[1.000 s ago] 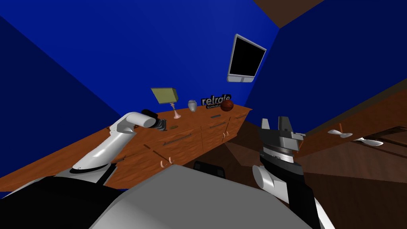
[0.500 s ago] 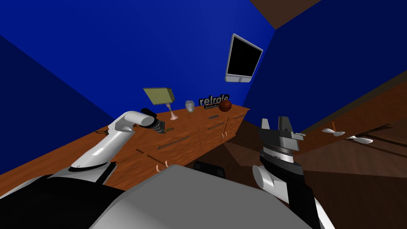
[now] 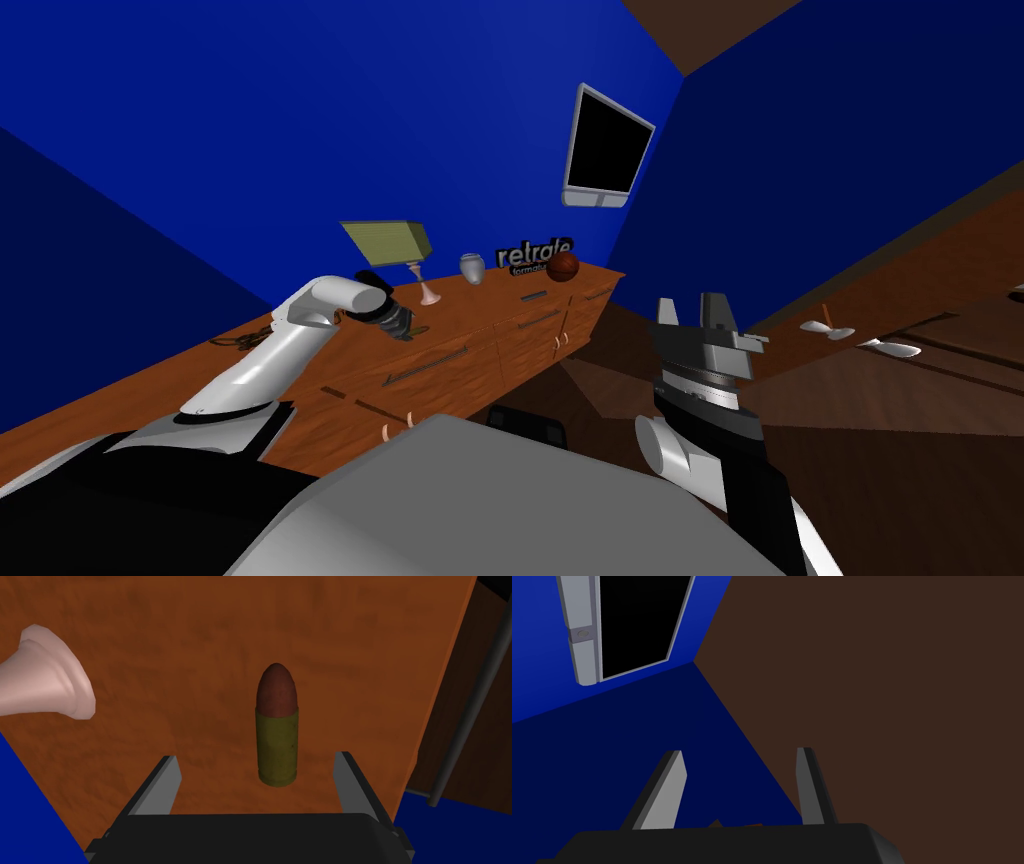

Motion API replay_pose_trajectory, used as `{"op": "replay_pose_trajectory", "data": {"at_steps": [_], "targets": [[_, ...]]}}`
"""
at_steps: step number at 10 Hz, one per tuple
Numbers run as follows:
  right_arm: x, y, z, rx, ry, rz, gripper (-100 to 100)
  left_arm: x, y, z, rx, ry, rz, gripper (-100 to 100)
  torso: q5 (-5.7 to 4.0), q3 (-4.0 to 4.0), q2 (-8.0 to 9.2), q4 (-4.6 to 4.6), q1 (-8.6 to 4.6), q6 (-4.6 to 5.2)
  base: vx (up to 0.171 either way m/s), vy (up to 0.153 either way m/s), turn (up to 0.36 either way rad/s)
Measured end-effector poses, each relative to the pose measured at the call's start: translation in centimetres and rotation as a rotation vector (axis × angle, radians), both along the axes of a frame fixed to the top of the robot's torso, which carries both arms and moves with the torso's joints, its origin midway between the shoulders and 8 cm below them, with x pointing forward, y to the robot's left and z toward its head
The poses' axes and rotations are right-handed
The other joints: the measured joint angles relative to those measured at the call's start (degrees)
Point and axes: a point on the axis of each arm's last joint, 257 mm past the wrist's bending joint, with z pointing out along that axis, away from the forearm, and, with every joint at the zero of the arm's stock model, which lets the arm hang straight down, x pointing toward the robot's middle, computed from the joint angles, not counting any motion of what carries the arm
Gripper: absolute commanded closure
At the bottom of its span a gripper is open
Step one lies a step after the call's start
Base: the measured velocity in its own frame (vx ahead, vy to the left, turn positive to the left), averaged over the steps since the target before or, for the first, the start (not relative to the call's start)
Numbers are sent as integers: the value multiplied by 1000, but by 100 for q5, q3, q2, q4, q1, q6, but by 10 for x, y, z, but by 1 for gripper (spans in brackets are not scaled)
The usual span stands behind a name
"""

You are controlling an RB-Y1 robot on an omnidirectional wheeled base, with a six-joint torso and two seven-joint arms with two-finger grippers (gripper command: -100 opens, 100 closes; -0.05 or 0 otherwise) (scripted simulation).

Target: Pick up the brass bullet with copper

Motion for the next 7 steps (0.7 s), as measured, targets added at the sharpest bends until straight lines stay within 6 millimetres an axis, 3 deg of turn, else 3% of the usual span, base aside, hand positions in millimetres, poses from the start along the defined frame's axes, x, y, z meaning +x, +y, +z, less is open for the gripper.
{"op": "replay_pose_trajectory", "data": {"at_steps": [3,4,5,7], "targets": [[0,0,0,0,0,0,0,-17,0,-5,-29,65,21,-100,0,4,6,2,1,-1,24,-17,-17],[0,0,0,0,0,0,0,-18,0,-5,-29,69,22,0,1,7,11,3,5,-2,0,0,0],[0,0,0,0,0,0,0,-18,0,-5,-29,68,22,-100,2,9,15,4,8,-2,0,-3,-24],[0,0,0,0,0,0,0,-16,5,-17,-31,71,28,-100,3,10,18,4,9,-2,-4,-3,-27]]}}
